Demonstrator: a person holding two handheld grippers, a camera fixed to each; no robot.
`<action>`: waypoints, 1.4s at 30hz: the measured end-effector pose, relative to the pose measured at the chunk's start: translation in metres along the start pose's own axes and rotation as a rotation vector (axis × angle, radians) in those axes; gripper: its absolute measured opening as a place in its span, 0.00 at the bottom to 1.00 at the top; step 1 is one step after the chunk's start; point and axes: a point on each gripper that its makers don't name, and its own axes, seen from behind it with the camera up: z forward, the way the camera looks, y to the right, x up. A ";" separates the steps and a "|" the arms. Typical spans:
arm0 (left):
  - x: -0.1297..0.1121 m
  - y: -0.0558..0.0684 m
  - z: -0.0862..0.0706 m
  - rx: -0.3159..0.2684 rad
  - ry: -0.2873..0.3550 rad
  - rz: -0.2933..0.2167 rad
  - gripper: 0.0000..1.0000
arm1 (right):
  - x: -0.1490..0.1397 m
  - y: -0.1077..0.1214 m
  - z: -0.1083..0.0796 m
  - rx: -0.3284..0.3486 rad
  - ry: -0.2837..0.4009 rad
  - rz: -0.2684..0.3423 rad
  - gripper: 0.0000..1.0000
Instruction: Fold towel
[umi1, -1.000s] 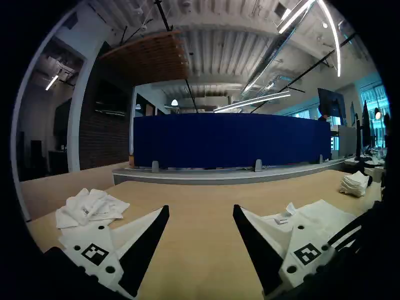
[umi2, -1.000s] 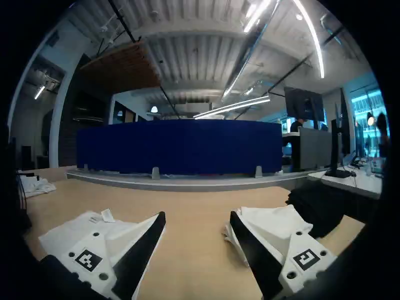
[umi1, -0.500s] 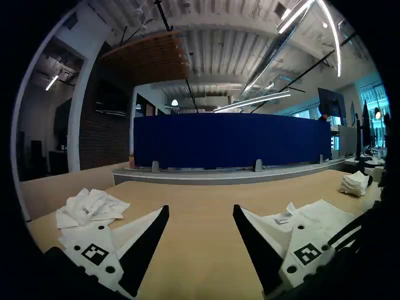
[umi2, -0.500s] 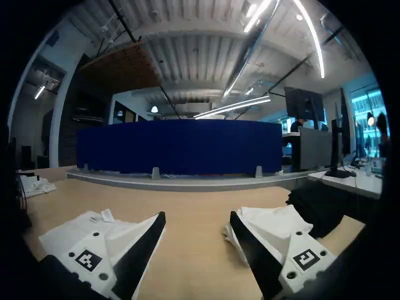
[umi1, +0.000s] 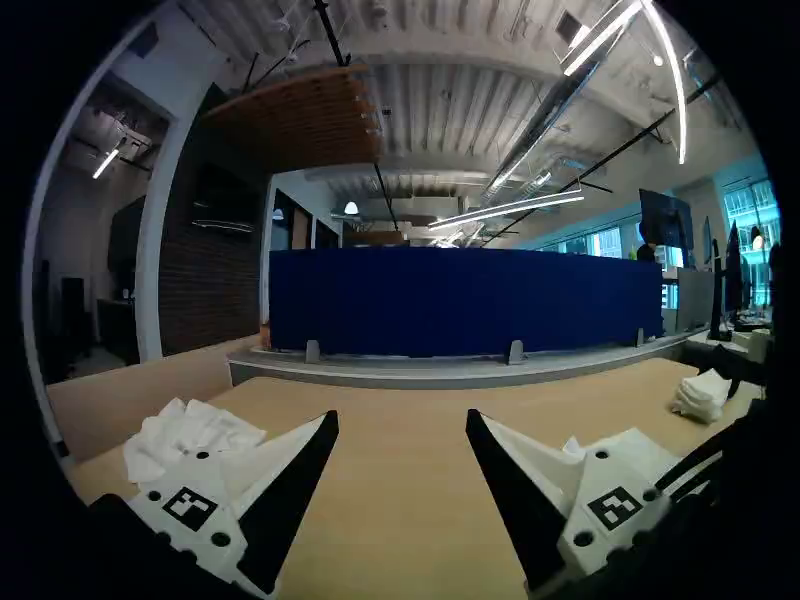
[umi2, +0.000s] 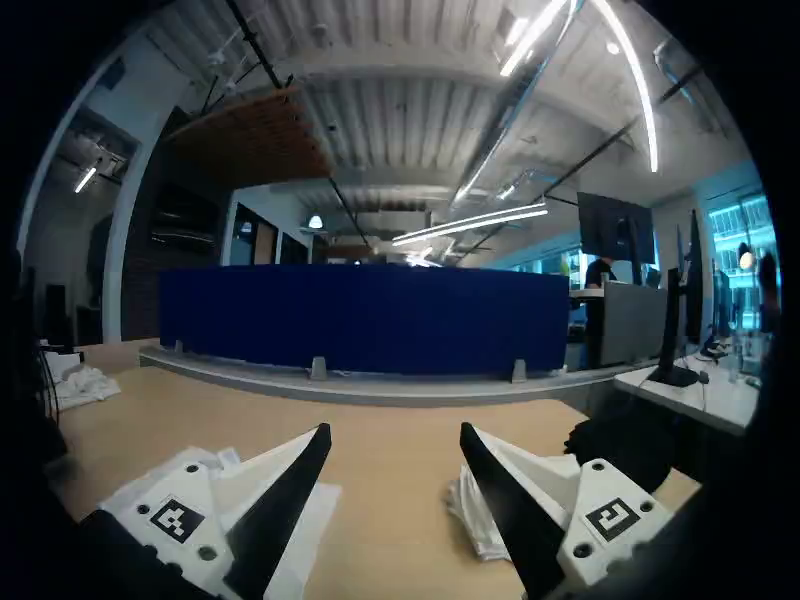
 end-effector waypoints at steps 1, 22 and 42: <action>0.012 0.000 0.000 -0.003 0.002 -0.004 0.95 | 0.010 0.000 -0.001 -0.004 0.003 -0.001 1.00; 0.141 0.057 -0.008 -0.191 -0.088 0.073 0.94 | 0.128 -0.005 -0.012 0.046 -0.066 -0.051 1.00; 0.096 0.127 -0.028 -0.556 -0.320 0.191 0.95 | 0.078 -0.069 -0.029 0.420 -0.384 -0.206 1.00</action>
